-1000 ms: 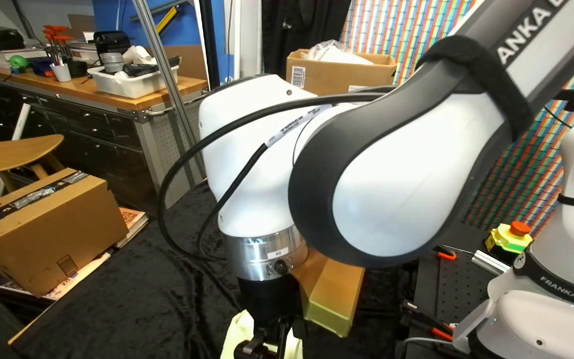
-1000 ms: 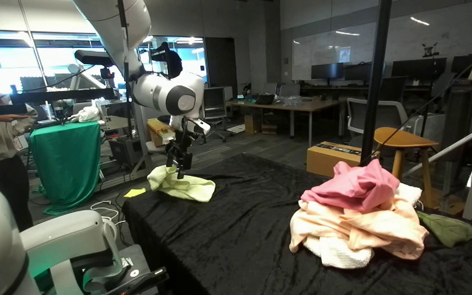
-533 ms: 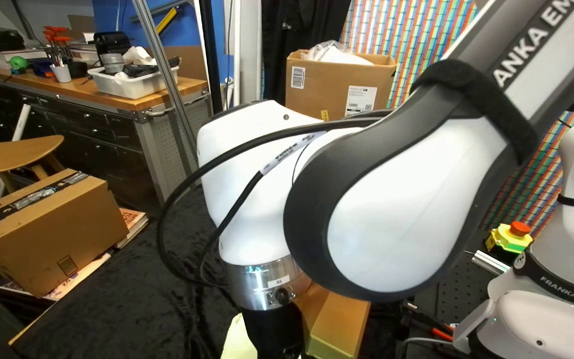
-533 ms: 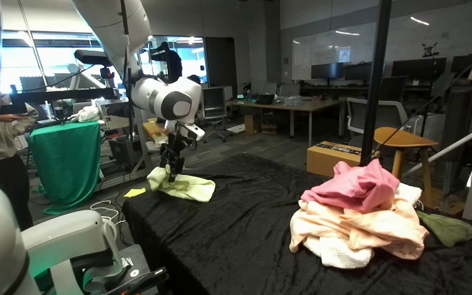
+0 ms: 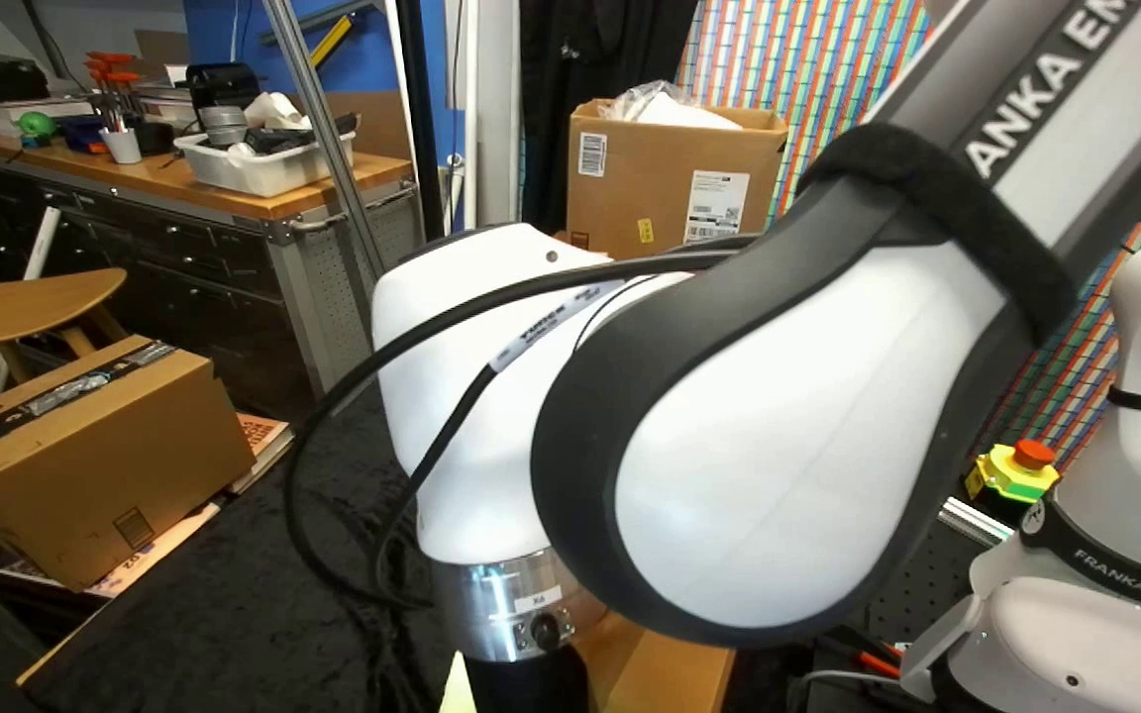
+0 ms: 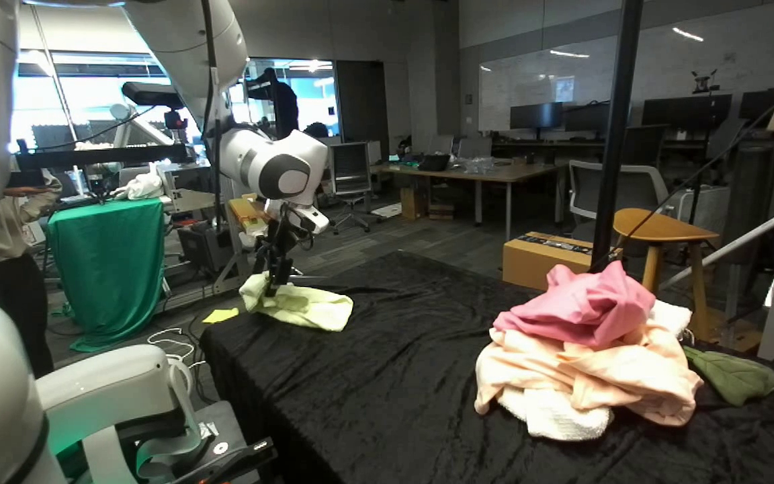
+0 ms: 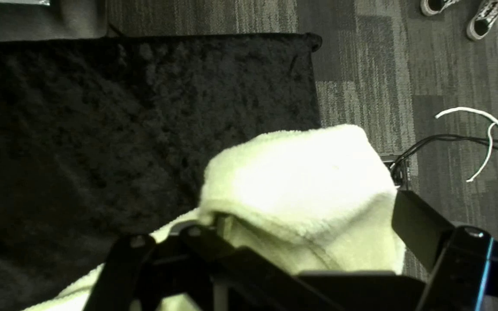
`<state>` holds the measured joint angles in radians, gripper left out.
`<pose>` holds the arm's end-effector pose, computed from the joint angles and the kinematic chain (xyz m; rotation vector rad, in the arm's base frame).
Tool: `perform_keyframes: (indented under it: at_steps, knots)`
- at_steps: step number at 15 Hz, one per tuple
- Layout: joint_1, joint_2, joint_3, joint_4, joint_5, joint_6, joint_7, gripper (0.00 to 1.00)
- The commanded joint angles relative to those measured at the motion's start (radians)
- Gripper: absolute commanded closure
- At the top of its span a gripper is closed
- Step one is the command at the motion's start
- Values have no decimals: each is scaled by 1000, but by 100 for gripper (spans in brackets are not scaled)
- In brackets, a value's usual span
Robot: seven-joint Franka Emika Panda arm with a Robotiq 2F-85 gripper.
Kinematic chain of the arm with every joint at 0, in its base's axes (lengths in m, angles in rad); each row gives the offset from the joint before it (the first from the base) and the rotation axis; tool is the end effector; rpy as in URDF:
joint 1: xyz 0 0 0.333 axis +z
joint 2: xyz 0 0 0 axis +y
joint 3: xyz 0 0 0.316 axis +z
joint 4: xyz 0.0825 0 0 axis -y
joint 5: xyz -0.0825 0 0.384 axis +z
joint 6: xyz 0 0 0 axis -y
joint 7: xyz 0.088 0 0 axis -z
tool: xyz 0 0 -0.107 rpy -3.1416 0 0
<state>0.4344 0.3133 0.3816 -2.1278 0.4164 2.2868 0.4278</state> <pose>0.3781 0.4136 0.2632 -2.8459 -0.1138 0.5148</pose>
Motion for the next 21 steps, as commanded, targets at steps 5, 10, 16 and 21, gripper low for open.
perform_keyframes:
  at_steps: [5,10,16,21]
  knots:
    - [-3,45,30,68,92,-30,-38,0]
    - [17,65,16,63,64,-2,-7,0]
    - [13,74,10,59,60,-14,-9,0]
    - [5,72,8,53,64,-18,-26,51]
